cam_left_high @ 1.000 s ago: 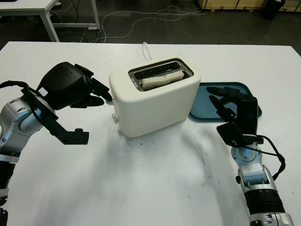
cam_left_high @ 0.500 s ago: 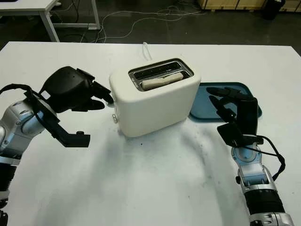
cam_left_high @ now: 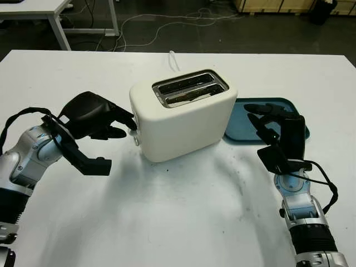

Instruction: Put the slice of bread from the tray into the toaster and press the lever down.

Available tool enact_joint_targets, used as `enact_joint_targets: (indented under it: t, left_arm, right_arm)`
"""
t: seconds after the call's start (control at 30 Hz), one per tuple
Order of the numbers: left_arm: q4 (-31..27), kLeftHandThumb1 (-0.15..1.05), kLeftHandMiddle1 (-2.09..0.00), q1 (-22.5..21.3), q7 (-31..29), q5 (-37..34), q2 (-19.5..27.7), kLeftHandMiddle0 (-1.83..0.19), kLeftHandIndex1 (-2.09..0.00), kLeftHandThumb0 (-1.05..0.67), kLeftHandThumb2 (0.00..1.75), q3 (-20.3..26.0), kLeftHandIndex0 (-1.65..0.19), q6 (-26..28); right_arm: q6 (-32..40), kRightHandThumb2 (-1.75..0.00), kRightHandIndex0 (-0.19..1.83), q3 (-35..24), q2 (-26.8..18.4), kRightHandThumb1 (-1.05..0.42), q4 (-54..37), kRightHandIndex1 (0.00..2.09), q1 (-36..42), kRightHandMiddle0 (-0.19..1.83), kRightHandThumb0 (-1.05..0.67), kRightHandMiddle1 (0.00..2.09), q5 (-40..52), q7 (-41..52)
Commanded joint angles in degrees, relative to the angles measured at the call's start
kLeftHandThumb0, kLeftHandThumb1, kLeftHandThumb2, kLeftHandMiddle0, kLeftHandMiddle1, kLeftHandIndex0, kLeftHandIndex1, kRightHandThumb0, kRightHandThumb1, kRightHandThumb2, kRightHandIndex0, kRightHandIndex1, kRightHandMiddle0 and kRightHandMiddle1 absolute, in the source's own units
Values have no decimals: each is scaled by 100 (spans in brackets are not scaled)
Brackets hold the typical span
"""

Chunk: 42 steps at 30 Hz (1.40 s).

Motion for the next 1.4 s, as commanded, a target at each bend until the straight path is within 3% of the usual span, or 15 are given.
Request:
enact_joint_targets:
  t: [0.0,0.27,0.97,1.03,1.1,1.13,1.17,1.2,1.27,1.33,1.37]
  left_arm:
    - [475,92,-119,447,-50,250,-228,-92,-40,-32,12,-428,-103,-16]
    - [1014,92,-119,686,491,-16,-693,-90,-40,-29,10,-613,-101,-292]
    - [455,92,-122,644,178,-170,-411,-89,-49,-32,11,-770,-97,-197]
    - [333,92,-122,586,73,-65,-342,-88,-50,-33,12,-838,-97,-88]
    - [-35,92,-126,441,-403,566,-232,-84,-52,-37,18,-1121,-95,548]
    - [-200,92,-153,316,-976,914,-273,-75,-97,-35,16,-1382,-81,1108]
    - [-214,92,-163,117,-1767,1294,-435,-74,-131,-33,14,-1764,-70,1682]
    - [-159,92,-160,-38,-2354,1548,-600,-72,-129,-35,15,-2068,-69,2097]
    - [353,92,-119,-252,-2922,1723,-1147,-79,-80,-37,15,-2523,-82,2672]
    - [578,92,-90,-173,-2723,1556,-1460,-86,-41,-40,11,-2616,-98,2859]
    - [589,92,-102,-151,-2690,1431,-1519,-85,-39,-43,13,-2629,-105,2890]
  right_arm:
    - [-89,-15,62,-36,-34,-92,-83,157,58,109,-31,21,83,41]
    - [-221,-14,63,-53,-36,-92,-8,156,28,108,-30,24,115,91]
    - [-291,-12,64,-53,12,-92,31,153,-26,101,-27,37,100,64]
    - [-323,-12,64,-54,-2,-92,51,154,-30,101,-27,38,98,63]
    - [-331,-12,64,-53,-10,-92,39,154,-24,100,-26,40,95,70]
    - [-334,-12,63,-49,-12,-92,39,153,-20,99,-26,41,87,68]
    - [-332,-13,64,-43,-6,-92,48,153,-17,99,-27,41,81,63]
    - [-333,-13,64,-38,0,-92,62,153,-15,99,-27,42,78,59]
    - [-312,-13,63,-35,0,-92,81,155,-1,96,-28,50,81,74]
    - [-315,-13,63,-52,-7,-92,81,155,11,91,-28,56,126,105]
    - [-309,-13,64,-64,-16,-92,70,155,15,90,-28,58,148,122]
